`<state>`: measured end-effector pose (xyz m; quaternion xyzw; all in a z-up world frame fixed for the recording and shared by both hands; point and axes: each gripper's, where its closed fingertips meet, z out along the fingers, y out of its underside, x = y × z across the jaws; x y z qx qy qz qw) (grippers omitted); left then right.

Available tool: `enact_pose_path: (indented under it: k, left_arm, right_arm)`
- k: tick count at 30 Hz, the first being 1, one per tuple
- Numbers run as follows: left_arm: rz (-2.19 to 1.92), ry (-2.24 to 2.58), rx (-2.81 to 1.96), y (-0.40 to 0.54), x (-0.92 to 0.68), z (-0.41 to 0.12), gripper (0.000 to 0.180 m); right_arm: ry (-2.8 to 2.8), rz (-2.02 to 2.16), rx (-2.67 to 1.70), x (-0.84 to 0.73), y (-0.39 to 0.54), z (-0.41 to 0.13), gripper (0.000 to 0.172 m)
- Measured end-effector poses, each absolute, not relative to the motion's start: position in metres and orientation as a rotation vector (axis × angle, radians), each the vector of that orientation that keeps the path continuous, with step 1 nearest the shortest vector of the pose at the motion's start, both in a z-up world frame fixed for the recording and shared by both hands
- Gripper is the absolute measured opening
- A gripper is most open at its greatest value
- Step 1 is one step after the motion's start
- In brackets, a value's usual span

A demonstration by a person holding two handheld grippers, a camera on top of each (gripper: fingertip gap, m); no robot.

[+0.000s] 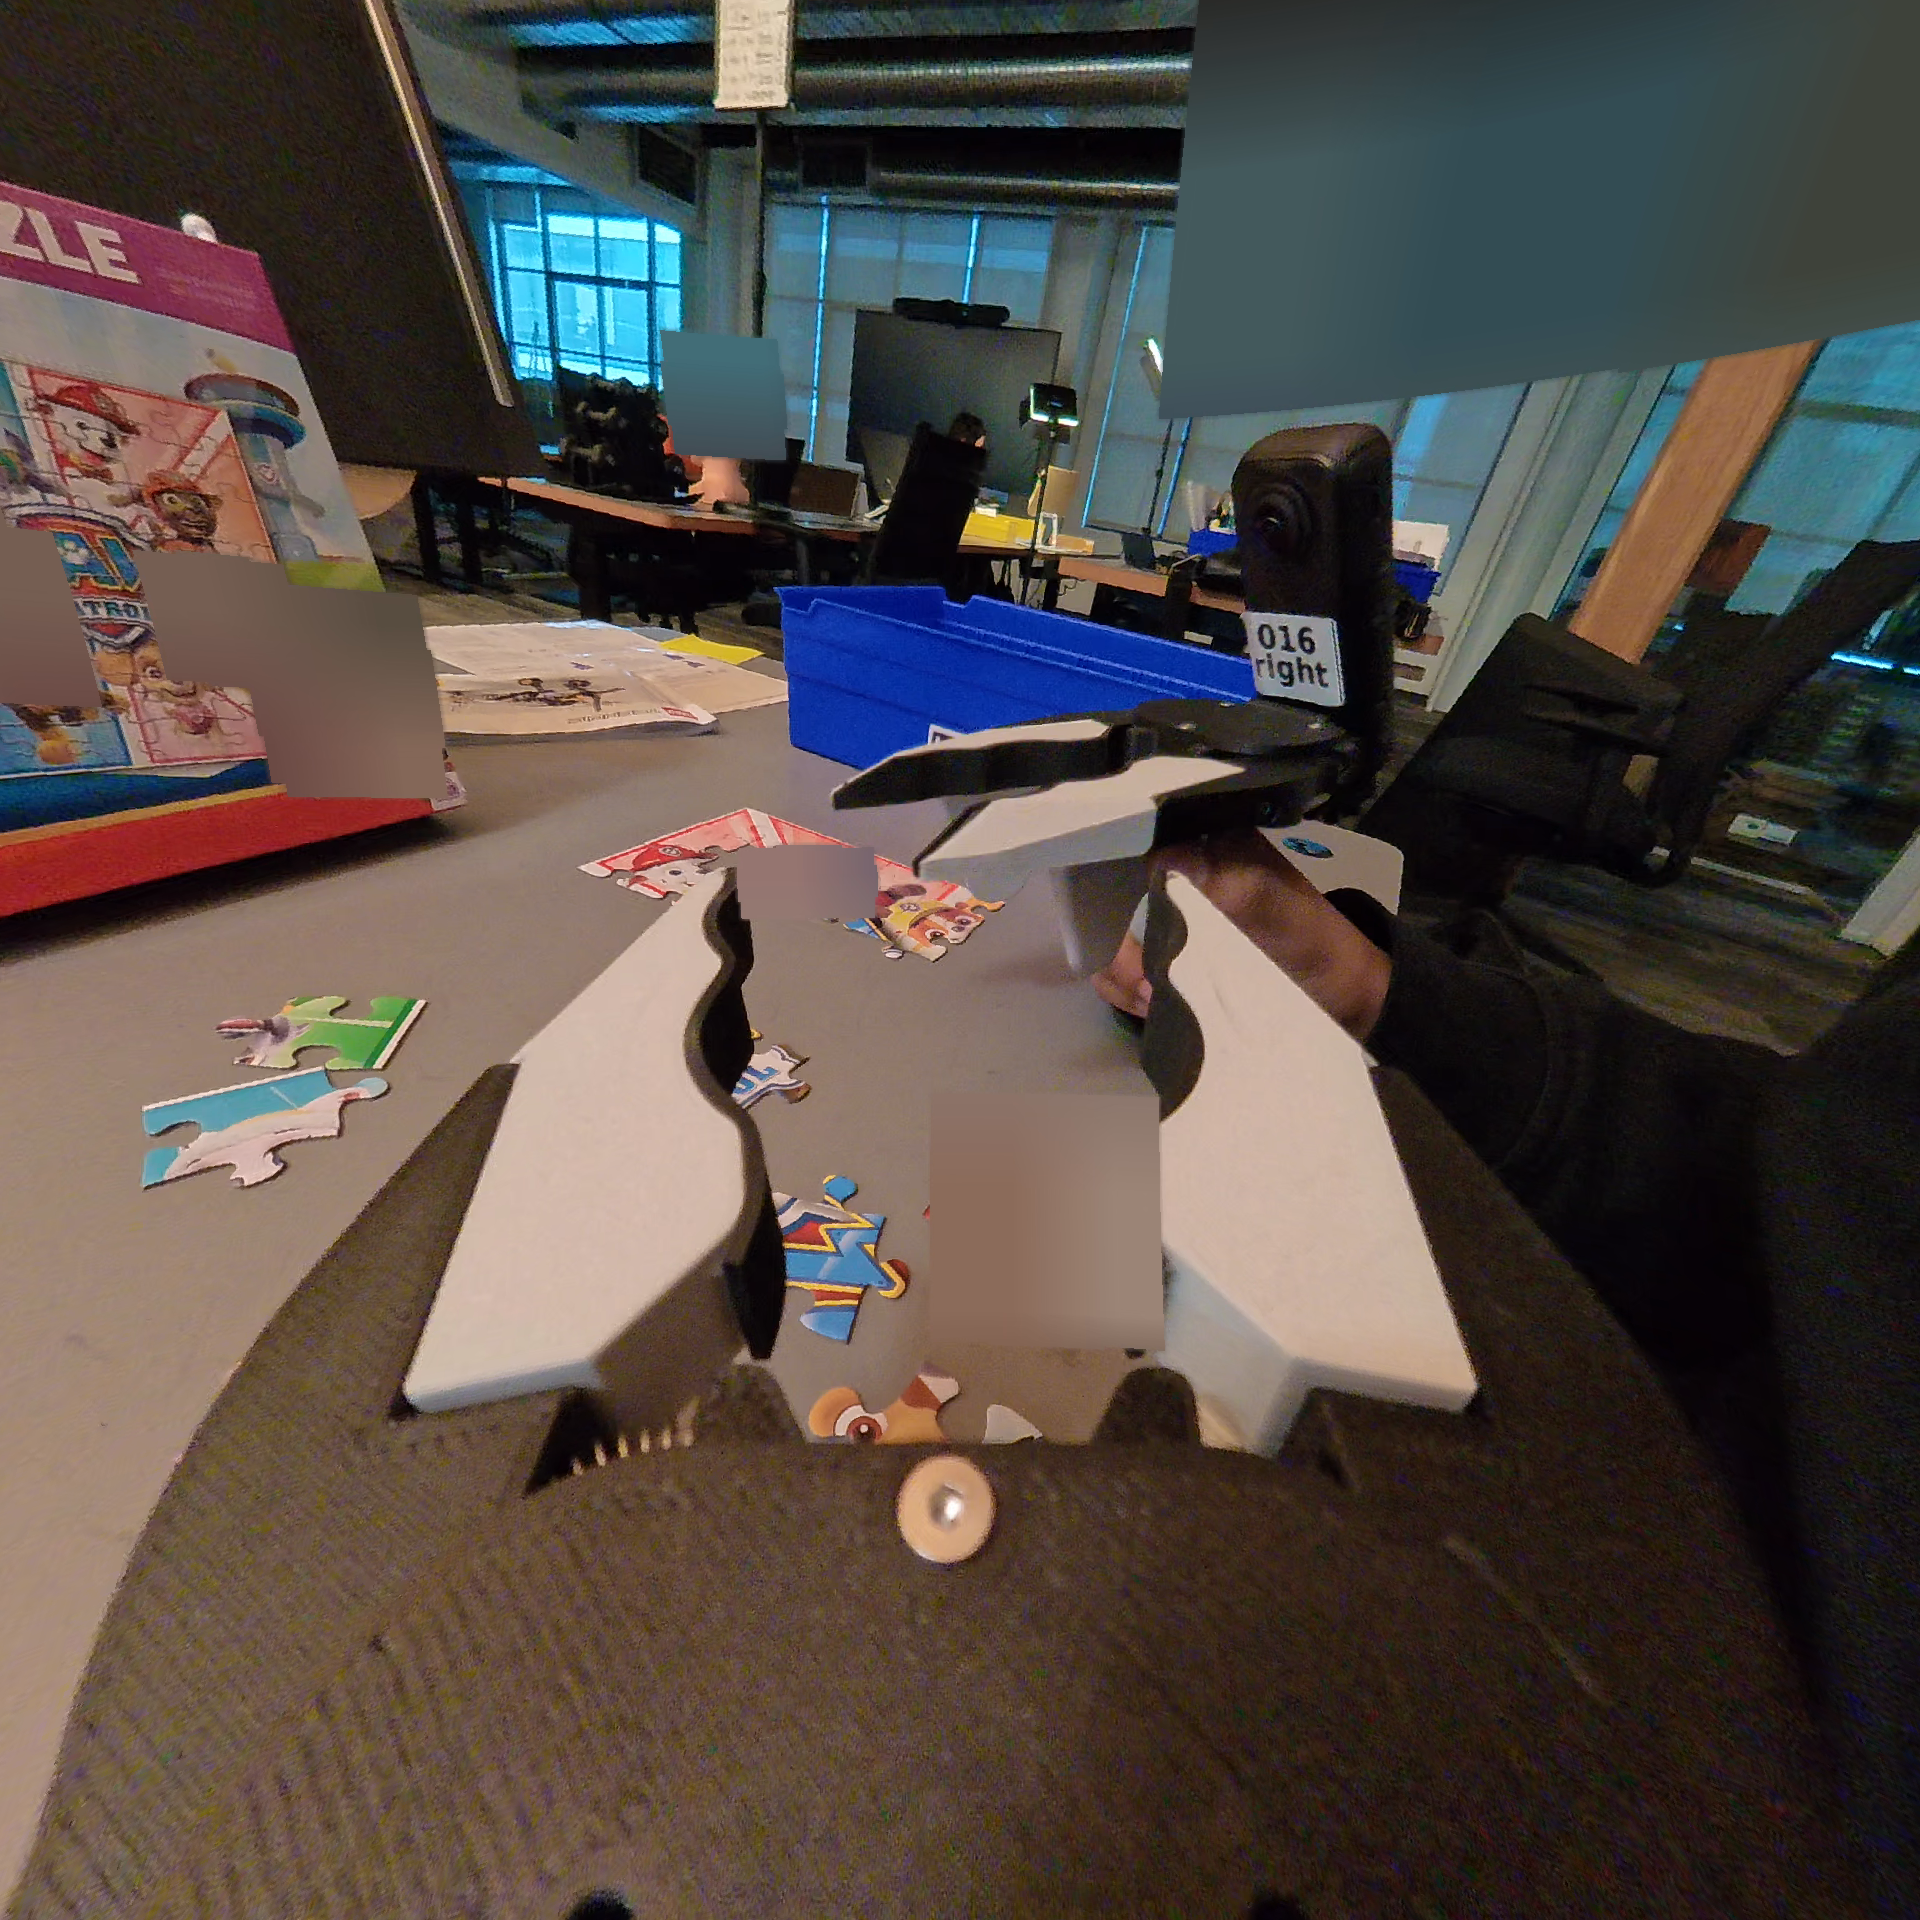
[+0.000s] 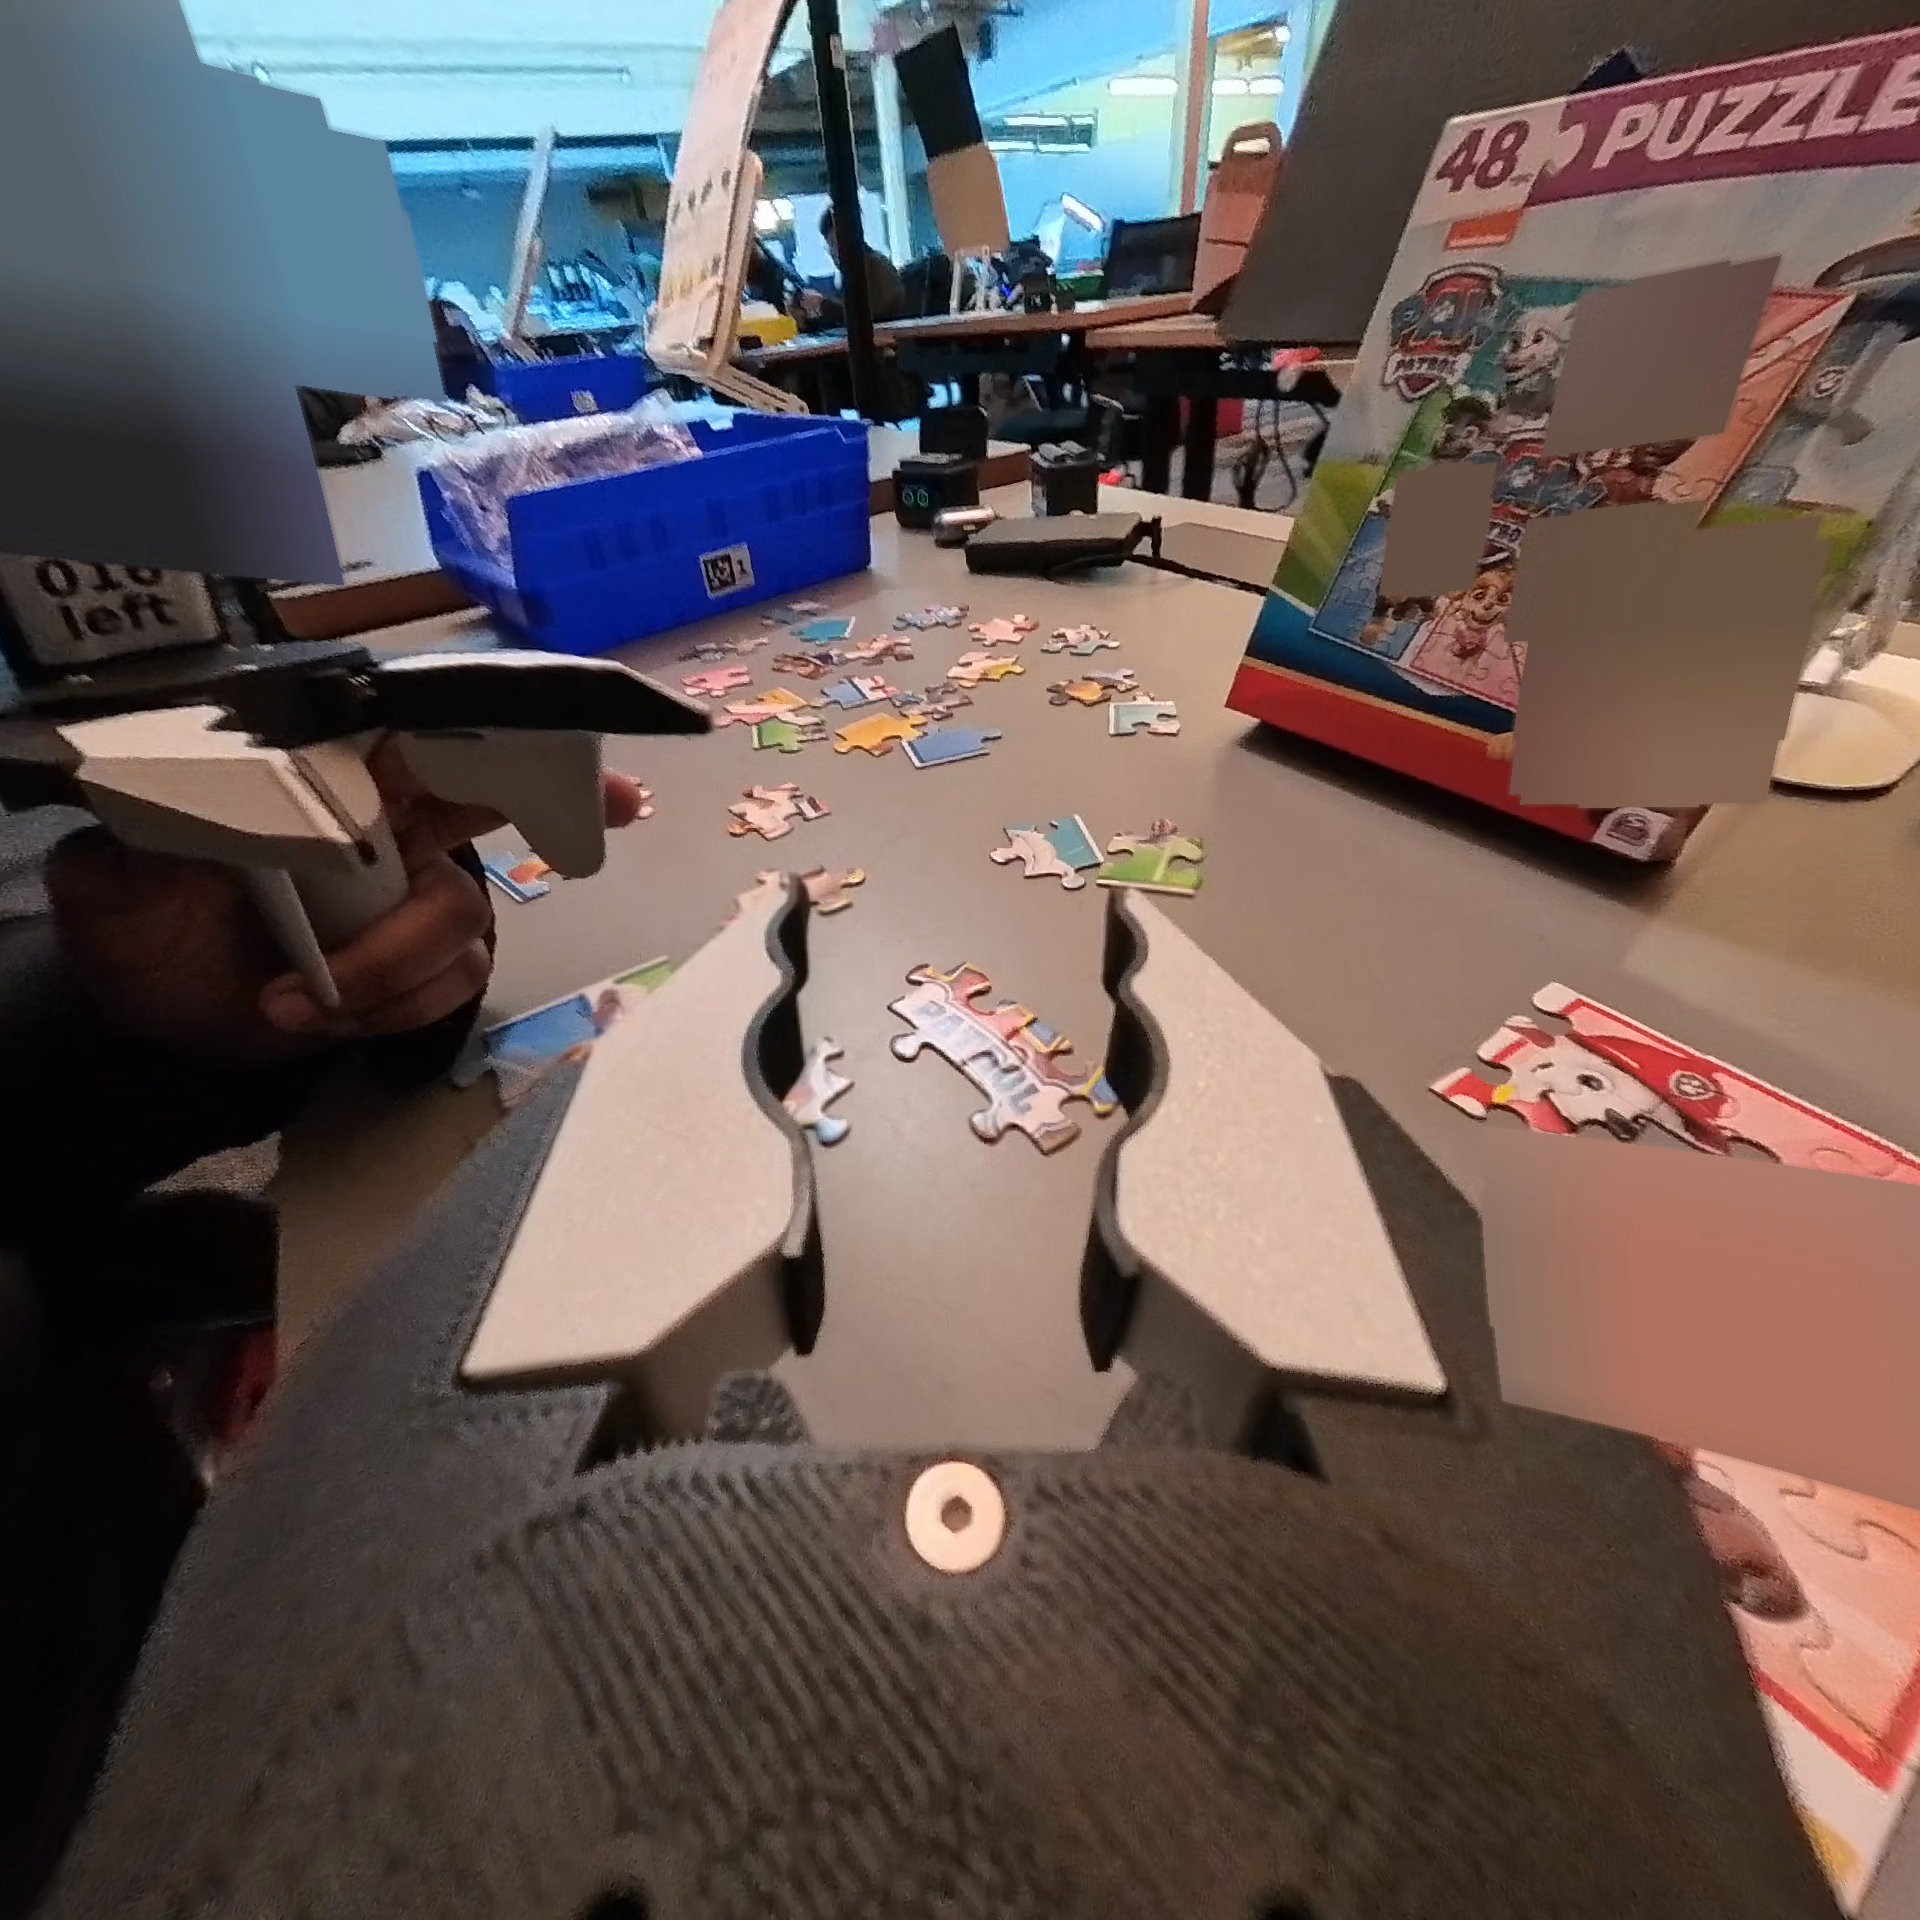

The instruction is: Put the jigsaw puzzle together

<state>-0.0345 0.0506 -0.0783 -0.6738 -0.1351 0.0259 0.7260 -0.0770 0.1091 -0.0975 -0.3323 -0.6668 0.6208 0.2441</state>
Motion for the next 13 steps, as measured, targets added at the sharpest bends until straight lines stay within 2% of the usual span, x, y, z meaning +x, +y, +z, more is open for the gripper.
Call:
enact_pose_path:
  k: [6,13]
  left_arm:
    - [0.061,-0.306,-1.484,0.0503,-0.0356,-0.0784,0.076]
    - [0.067,-0.307,-1.485,0.0502,-0.0358,-0.0782,0.076]
  right_arm:
    - [-1.767,1.815,-0.923,-0.0735,0.1132,-0.0883,0.059]
    - [-1.804,1.741,-0.897,-0.0735,0.1076,-0.0936,0.061]
